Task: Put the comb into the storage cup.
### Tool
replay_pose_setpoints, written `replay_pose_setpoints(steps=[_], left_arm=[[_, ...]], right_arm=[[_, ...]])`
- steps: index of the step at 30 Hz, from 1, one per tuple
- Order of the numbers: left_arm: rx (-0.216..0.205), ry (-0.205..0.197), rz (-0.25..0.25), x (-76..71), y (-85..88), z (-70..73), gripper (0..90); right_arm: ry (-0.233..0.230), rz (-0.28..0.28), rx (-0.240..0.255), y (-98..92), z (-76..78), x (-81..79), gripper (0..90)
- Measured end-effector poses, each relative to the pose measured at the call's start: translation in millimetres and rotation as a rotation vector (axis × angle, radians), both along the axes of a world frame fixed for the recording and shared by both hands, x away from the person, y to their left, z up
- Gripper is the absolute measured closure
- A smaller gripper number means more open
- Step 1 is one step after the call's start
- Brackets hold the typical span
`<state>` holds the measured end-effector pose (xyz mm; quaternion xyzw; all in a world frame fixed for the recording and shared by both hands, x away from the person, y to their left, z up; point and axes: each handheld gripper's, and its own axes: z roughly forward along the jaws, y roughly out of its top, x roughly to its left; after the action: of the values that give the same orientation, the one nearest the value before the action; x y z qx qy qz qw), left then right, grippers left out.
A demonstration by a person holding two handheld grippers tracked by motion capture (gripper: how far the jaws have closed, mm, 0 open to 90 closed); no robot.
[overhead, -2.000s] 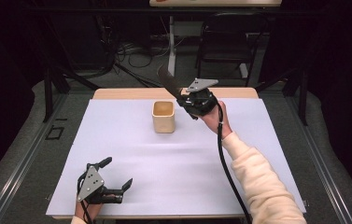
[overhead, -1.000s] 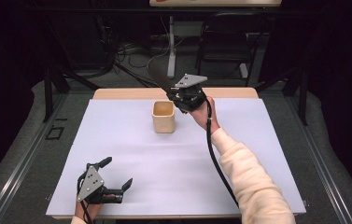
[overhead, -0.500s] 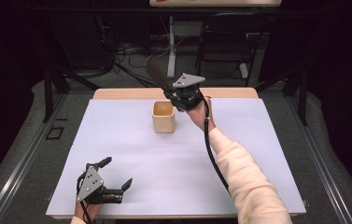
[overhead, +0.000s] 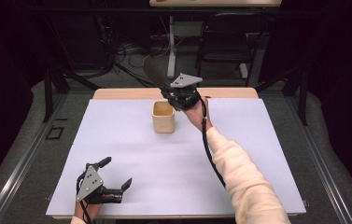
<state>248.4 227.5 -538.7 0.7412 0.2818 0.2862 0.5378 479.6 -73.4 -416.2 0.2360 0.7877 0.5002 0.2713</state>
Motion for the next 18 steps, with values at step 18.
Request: replay_pose_setpoints(steps=[18], left_arm=[[0.002, -0.004, 0.000, -0.4, -0.2, 0.4, 0.3]], right_arm=[[-0.025, 0.005, 0.030, 9.2, -6.8, 2.6, 72.7]])
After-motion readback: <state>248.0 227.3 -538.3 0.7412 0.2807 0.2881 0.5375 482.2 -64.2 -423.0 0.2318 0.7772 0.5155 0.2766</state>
